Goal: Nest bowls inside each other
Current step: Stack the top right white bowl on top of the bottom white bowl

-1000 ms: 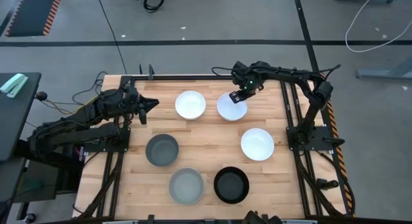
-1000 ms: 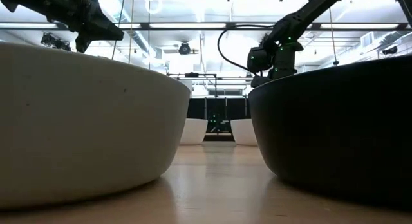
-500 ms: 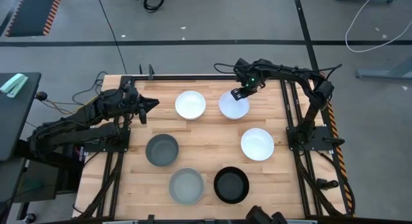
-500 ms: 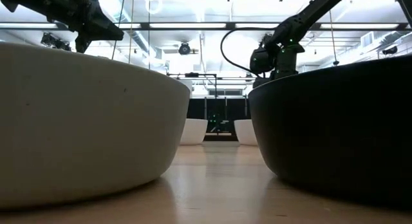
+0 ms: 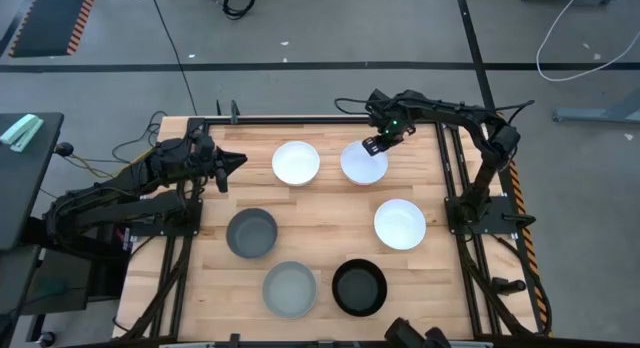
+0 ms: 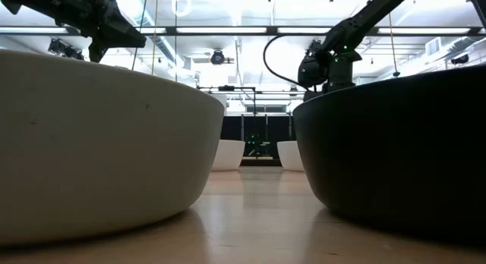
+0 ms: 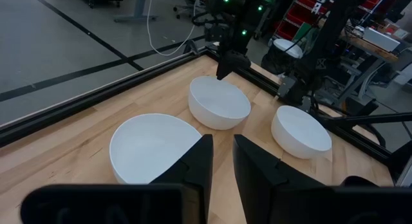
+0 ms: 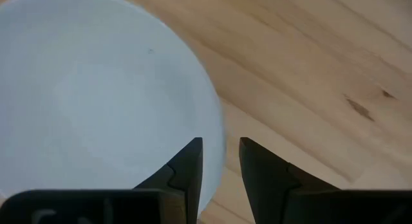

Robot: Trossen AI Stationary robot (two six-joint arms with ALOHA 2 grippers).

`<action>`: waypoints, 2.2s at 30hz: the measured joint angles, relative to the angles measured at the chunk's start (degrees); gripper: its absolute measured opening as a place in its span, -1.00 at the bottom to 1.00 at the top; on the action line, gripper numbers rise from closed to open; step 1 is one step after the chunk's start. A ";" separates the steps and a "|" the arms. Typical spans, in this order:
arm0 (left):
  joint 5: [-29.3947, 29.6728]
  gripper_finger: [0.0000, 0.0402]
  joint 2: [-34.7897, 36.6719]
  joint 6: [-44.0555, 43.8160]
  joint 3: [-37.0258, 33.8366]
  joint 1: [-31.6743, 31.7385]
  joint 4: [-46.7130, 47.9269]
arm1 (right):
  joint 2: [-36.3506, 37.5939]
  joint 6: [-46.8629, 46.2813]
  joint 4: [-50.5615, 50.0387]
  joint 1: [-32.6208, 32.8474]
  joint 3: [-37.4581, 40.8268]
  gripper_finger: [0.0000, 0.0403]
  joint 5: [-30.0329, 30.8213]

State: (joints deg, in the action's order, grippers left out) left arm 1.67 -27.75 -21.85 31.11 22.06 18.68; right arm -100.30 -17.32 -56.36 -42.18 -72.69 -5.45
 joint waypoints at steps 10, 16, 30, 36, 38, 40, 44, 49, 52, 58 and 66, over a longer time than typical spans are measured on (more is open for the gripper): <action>0.00 -0.67 0.00 -0.27 0.00 0.00 -0.02 | -0.18 -0.21 1.27 -0.17 0.89 -0.45 -0.15; 0.00 -0.65 0.00 -0.46 0.00 -0.02 0.00 | -0.18 -0.89 2.27 0.11 4.61 -0.45 -0.19; 0.00 -0.67 0.00 -0.50 0.00 -0.02 0.02 | -0.21 -5.60 11.86 3.14 10.45 -0.57 -2.10; 0.00 -0.67 0.00 -0.57 0.00 -0.01 0.02 | -0.21 -7.35 14.04 3.40 10.45 -0.84 -2.11; 0.00 -0.68 0.00 -0.57 0.00 -0.02 0.03 | -0.21 -7.32 14.38 3.35 10.45 -0.94 -2.36; 0.00 -0.70 0.00 -0.56 0.00 -0.02 0.04 | -0.21 -7.31 14.40 3.37 10.45 -0.96 -2.34; 0.00 -0.72 0.00 -0.55 0.00 0.00 0.05 | -0.21 -7.08 14.39 3.37 10.45 -0.94 -2.34; 0.00 -0.71 0.00 -0.55 0.00 0.00 0.05 | -0.21 -5.68 14.34 3.37 10.40 -0.97 -2.30; 0.00 -0.71 0.00 -0.54 0.00 0.00 0.05 | -0.21 -5.23 14.05 3.37 9.48 -0.98 -2.04; 0.16 -0.75 0.00 -0.52 0.00 -0.02 0.07 | -0.21 -2.74 10.91 3.46 3.79 -0.99 -1.86; 0.90 -0.77 0.00 -0.52 0.00 0.00 0.07 | -0.21 2.37 -5.36 5.66 -9.85 -0.99 2.23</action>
State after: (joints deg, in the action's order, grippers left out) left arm 2.57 -27.75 -22.37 31.11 22.06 18.74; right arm -100.51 -14.95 -61.72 -36.52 -82.53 -3.22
